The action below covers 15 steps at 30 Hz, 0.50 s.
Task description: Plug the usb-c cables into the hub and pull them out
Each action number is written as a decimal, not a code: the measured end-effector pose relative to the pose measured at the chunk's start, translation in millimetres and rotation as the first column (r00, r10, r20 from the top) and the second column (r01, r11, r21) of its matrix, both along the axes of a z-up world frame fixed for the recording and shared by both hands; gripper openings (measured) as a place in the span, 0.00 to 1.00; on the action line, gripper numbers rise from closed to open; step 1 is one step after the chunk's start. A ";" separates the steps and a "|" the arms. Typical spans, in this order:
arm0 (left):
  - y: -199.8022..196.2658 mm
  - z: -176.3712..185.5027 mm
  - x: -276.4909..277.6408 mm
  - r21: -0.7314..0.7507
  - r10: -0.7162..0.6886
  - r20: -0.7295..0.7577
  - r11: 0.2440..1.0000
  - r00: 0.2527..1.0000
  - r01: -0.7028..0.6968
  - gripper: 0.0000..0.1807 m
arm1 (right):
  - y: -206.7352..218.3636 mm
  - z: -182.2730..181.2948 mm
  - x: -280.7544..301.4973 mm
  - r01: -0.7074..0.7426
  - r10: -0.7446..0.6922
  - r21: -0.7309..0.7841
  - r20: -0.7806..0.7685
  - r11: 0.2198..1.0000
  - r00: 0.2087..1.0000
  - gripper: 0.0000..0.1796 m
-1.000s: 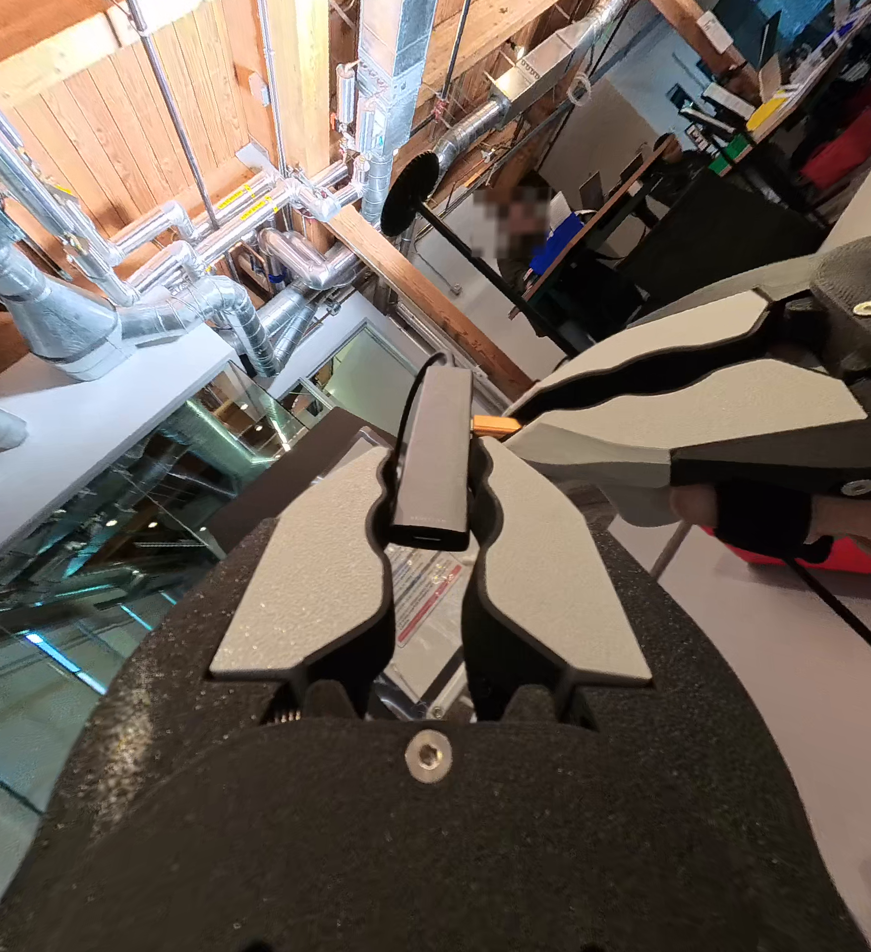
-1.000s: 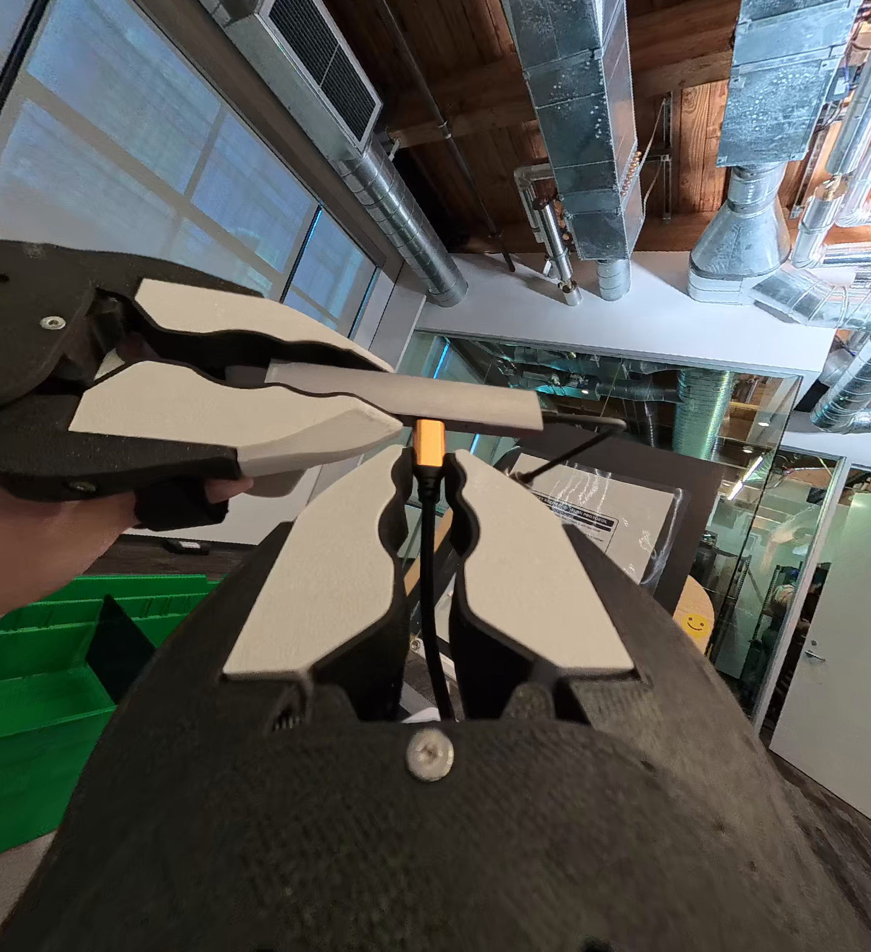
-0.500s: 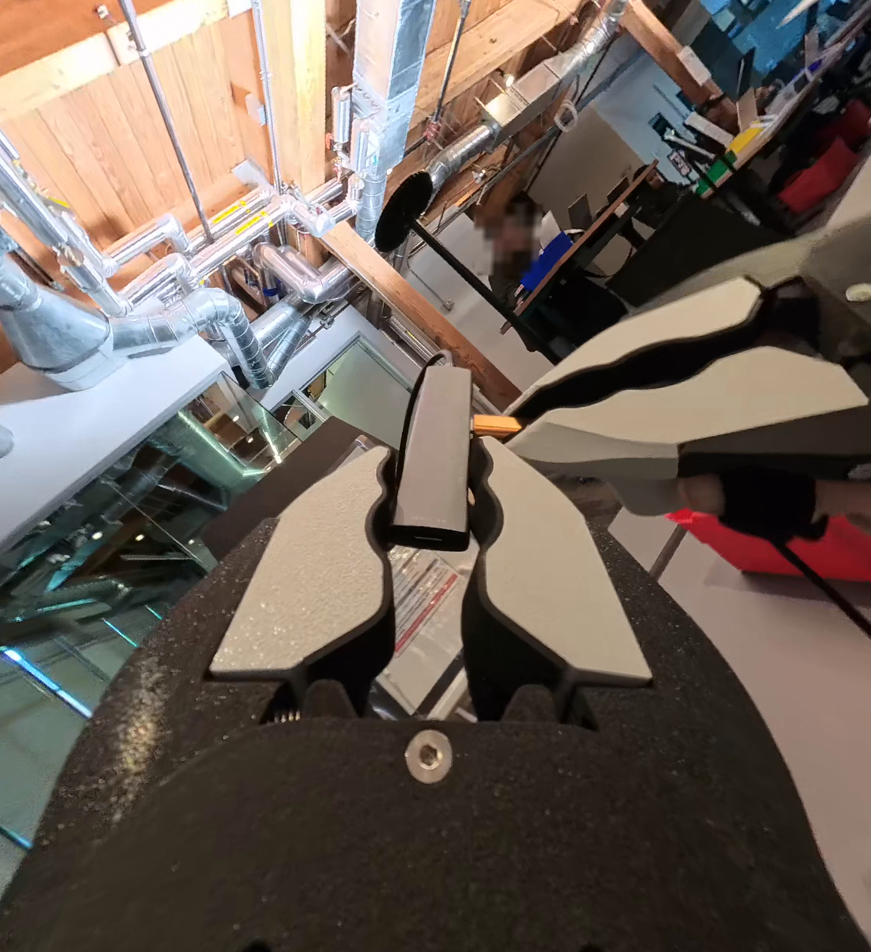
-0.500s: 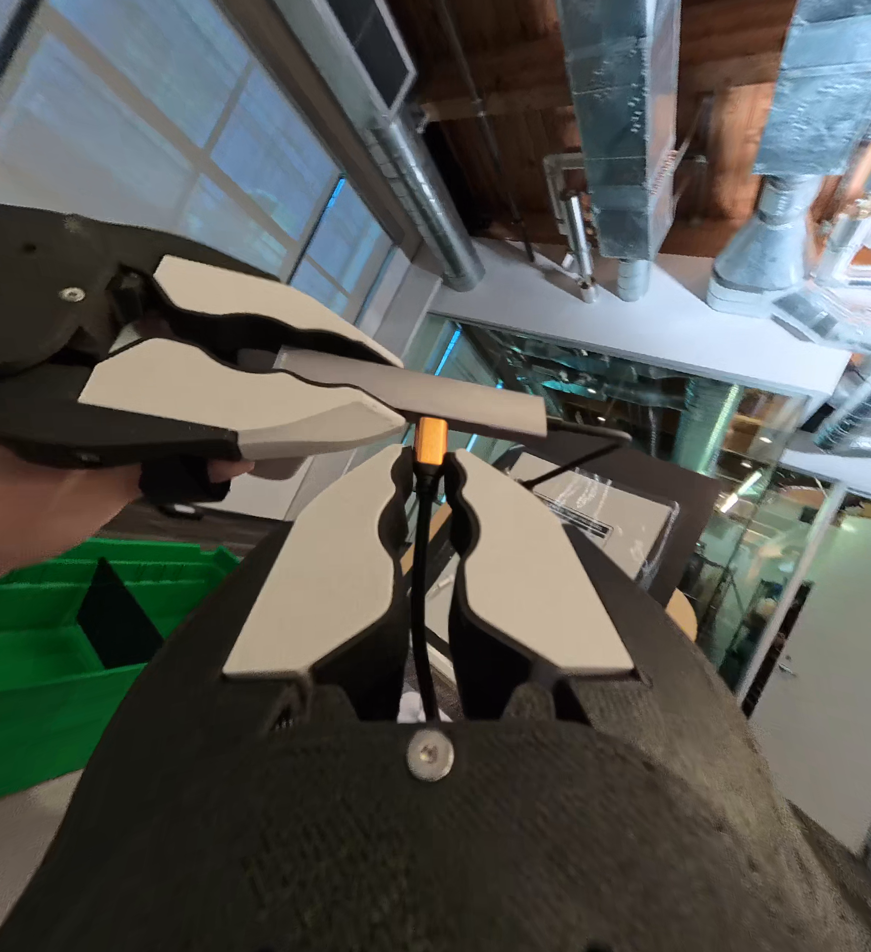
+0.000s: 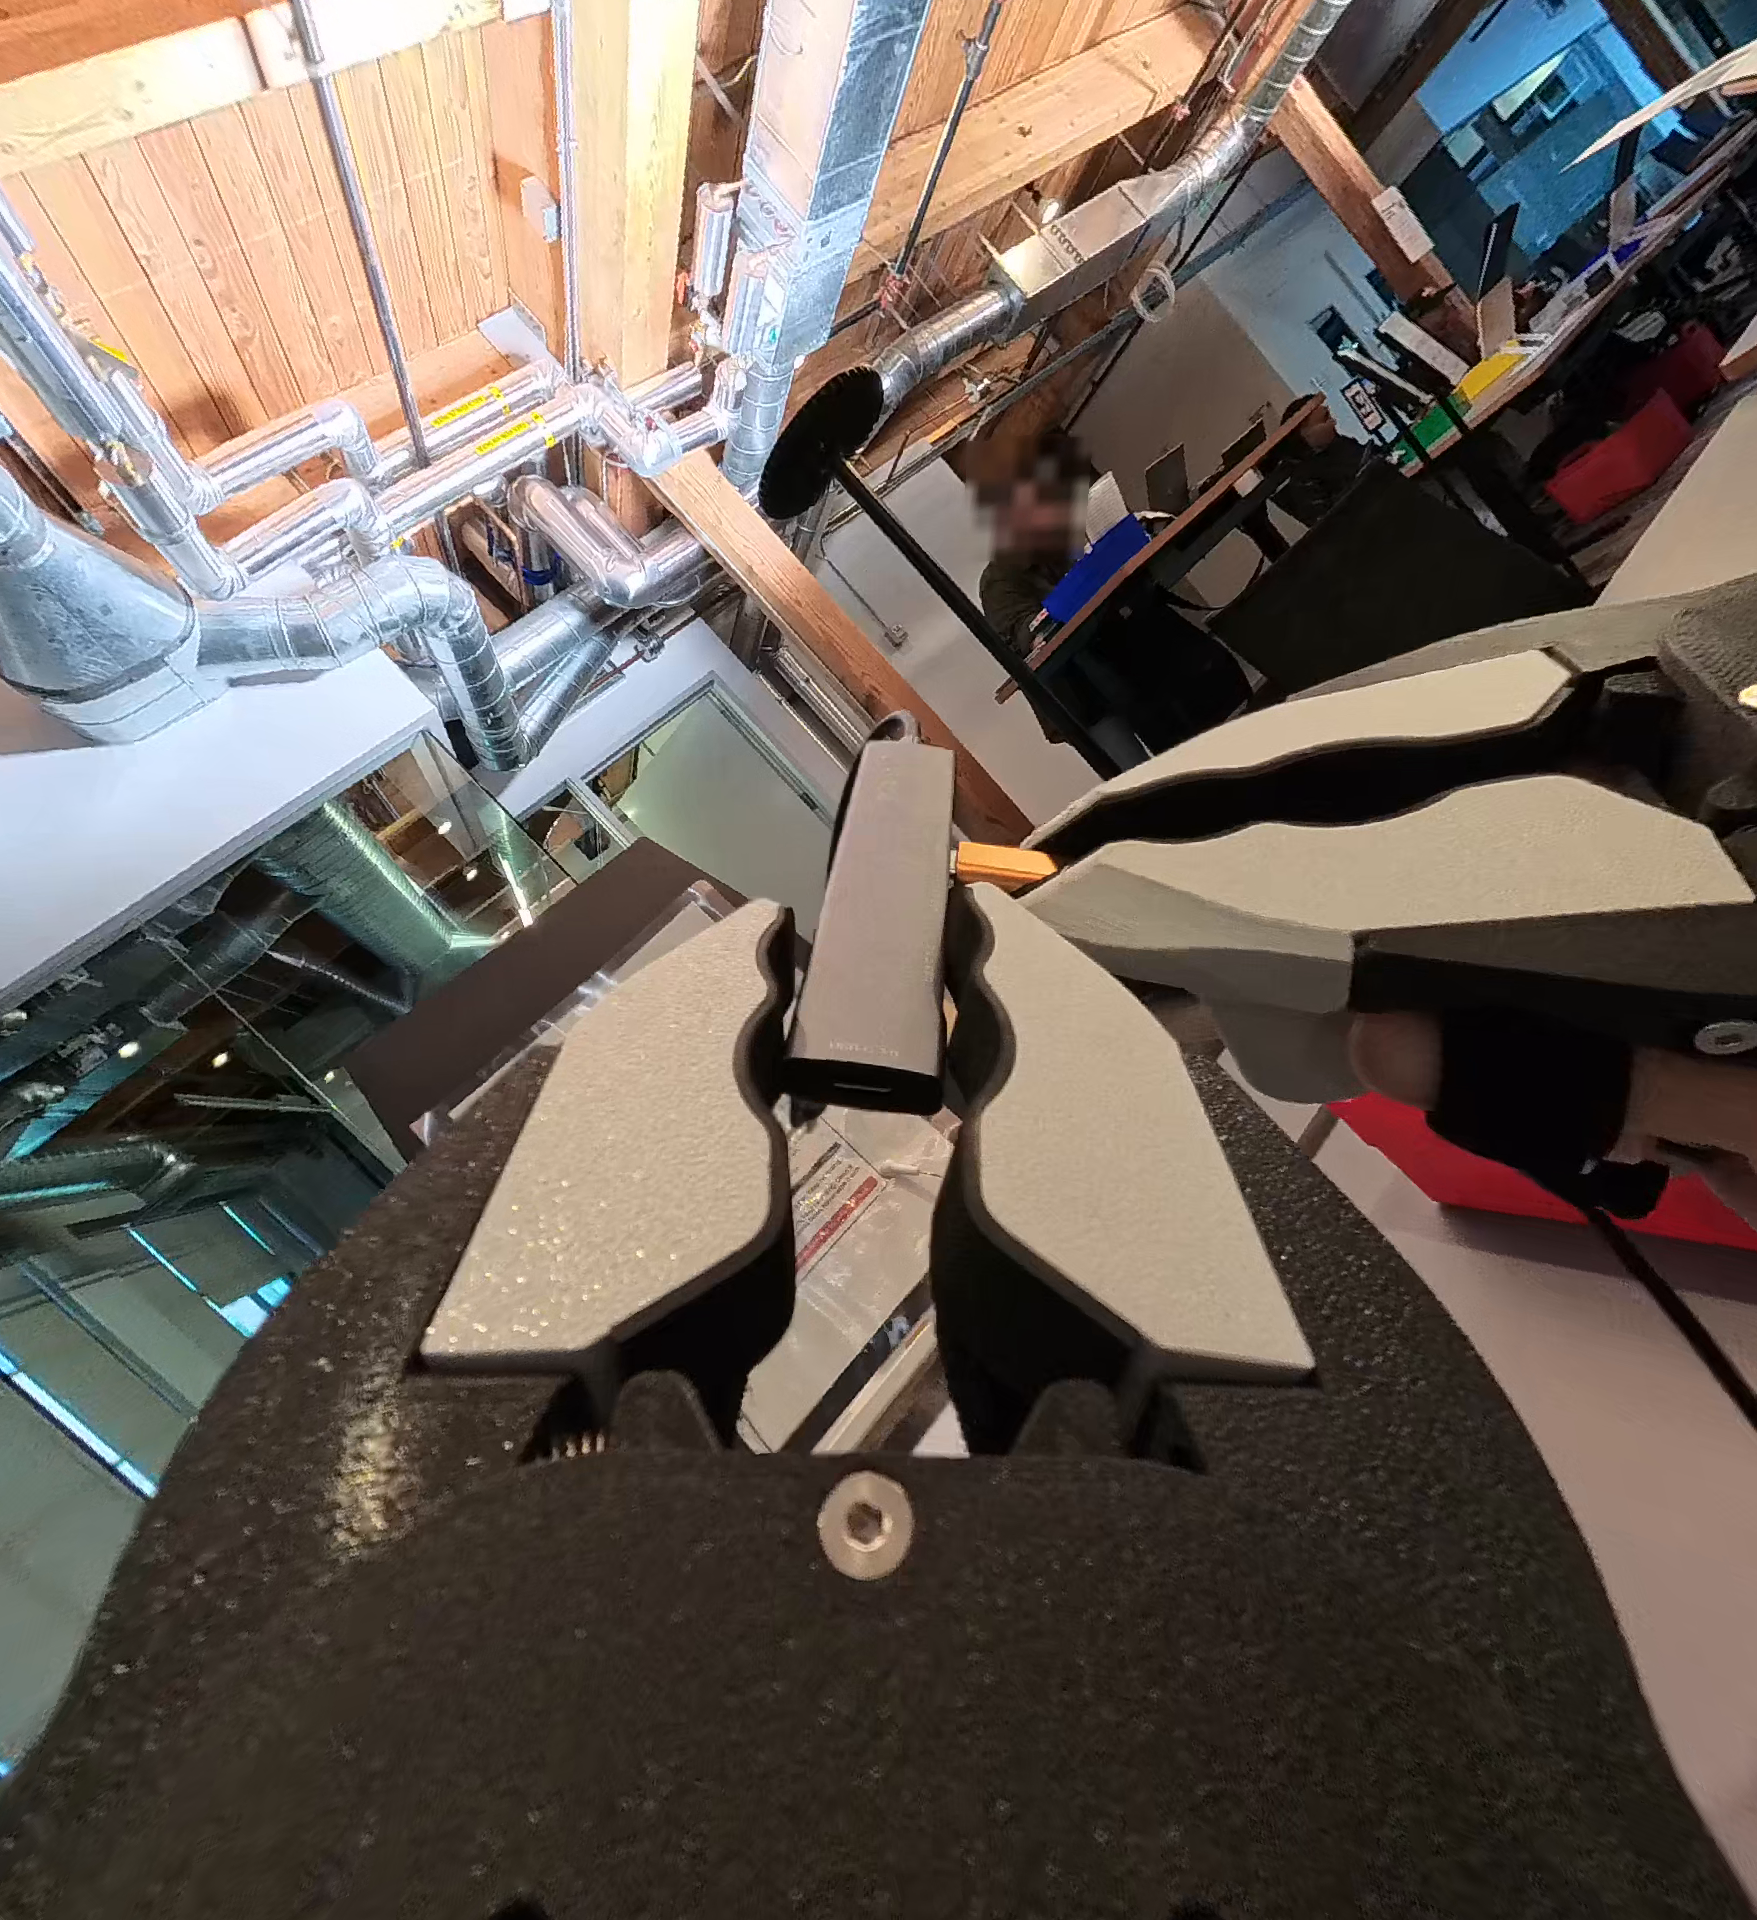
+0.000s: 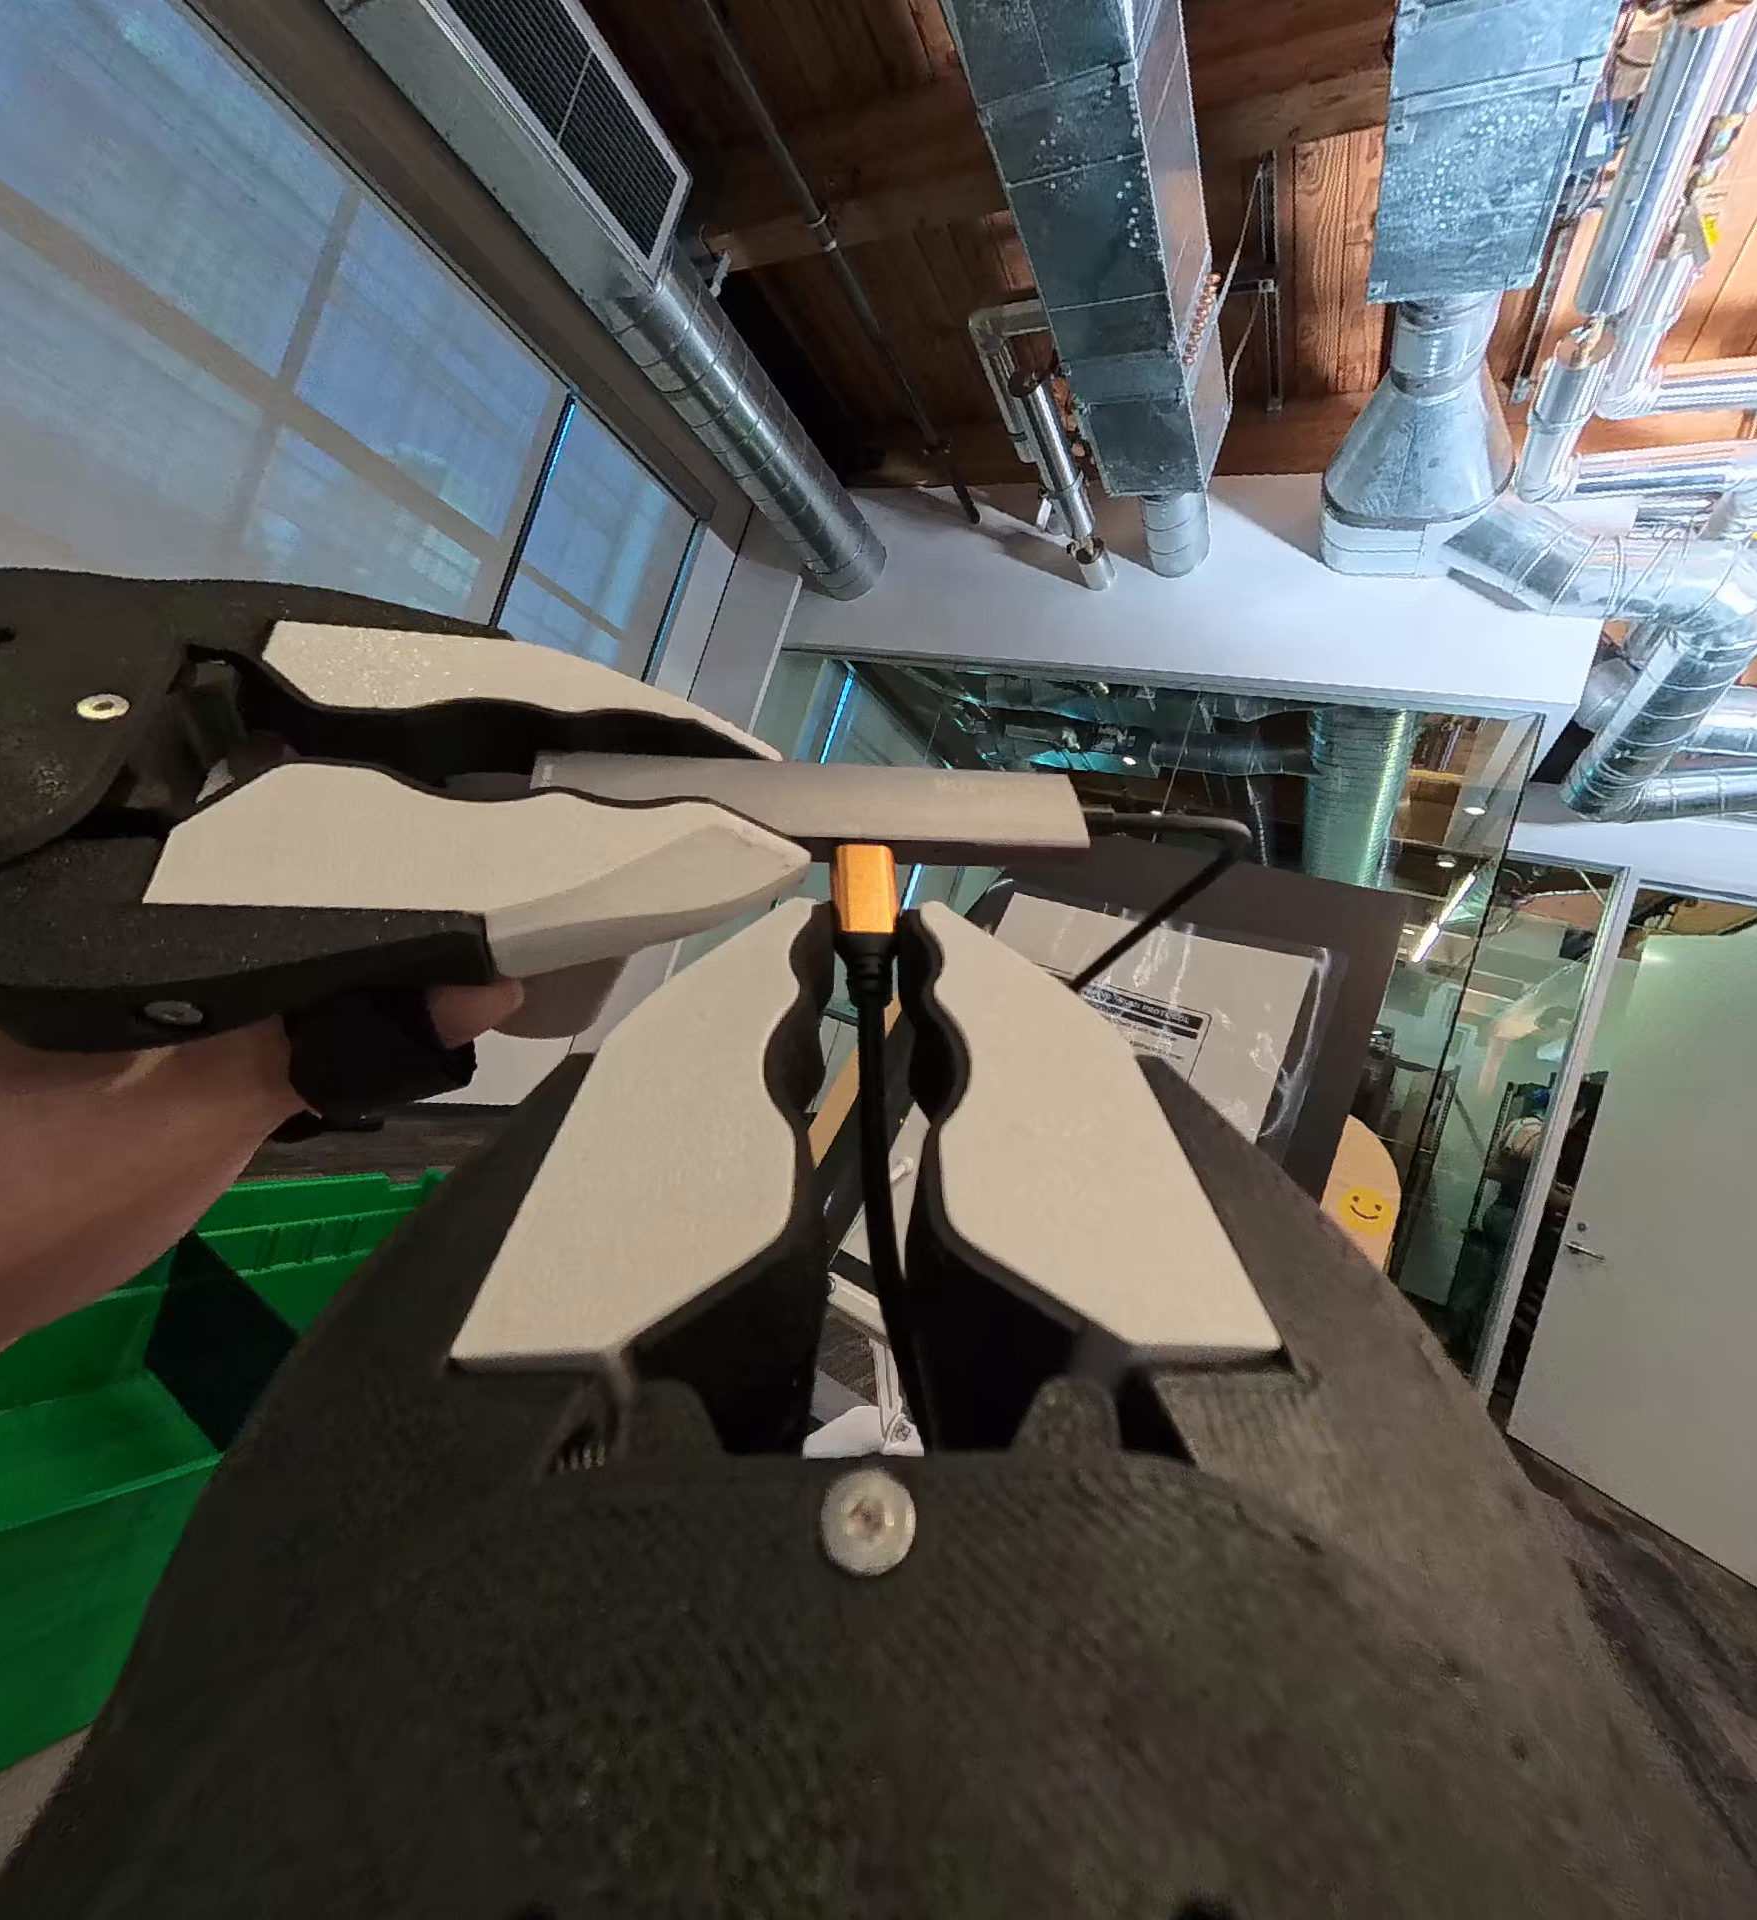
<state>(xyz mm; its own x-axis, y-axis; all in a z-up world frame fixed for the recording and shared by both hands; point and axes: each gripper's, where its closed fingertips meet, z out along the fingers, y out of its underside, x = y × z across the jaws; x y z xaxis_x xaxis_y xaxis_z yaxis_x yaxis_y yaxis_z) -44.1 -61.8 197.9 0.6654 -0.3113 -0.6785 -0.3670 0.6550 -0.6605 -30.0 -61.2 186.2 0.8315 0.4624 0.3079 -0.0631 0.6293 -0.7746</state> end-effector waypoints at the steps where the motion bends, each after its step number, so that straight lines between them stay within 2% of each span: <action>1: -0.9 0.5 -0.6 0.005 -0.005 -0.008 1.000 1.000 0.005 0.15 | -1.6 0.7 -0.6 -0.010 0.010 0.013 0.007 1.000 1.000 0.07; 6: -1.8 0.7 -1.6 -0.007 -0.022 -0.011 1.000 1.000 0.022 0.15 | -3.4 1.4 -1.8 -0.024 0.019 0.066 0.079 0.998 0.997 0.07; 9: -4.1 2.3 -2.1 -0.004 -0.032 -0.003 0.999 0.999 0.032 0.15 | -6.2 3.6 -1.6 -0.092 0.080 0.083 0.138 0.992 0.987 0.07; 10: 0.1 9.3 -12.6 0.022 0.032 0.058 0.999 0.998 -0.033 0.15 | -7.2 3.9 0.4 -0.101 0.089 0.084 0.136 0.991 0.987 0.07; 12: 19.6 30.4 -71.5 0.124 0.311 0.174 0.934 0.934 -0.334 0.14 | -7.2 9.7 13.9 -0.063 0.057 0.091 0.065 0.994 0.996 0.07; 13: 24.3 34.1 -89.8 0.071 0.286 0.207 0.949 0.936 -0.306 0.14 | -6.8 9.5 13.4 -0.081 0.078 0.075 0.045 0.994 0.996 0.07; 14: 18.3 36.6 -90.9 -0.005 0.127 0.239 0.992 0.963 -0.130 0.14 | -8.0 8.1 9.1 -0.097 0.093 0.079 0.054 0.992 0.994 0.07; 15: 3.9 41.0 -86.9 -0.038 -0.050 0.277 0.997 0.960 0.062 0.14 | -5.9 5.8 5.7 -0.073 0.067 0.080 0.076 0.994 0.995 0.07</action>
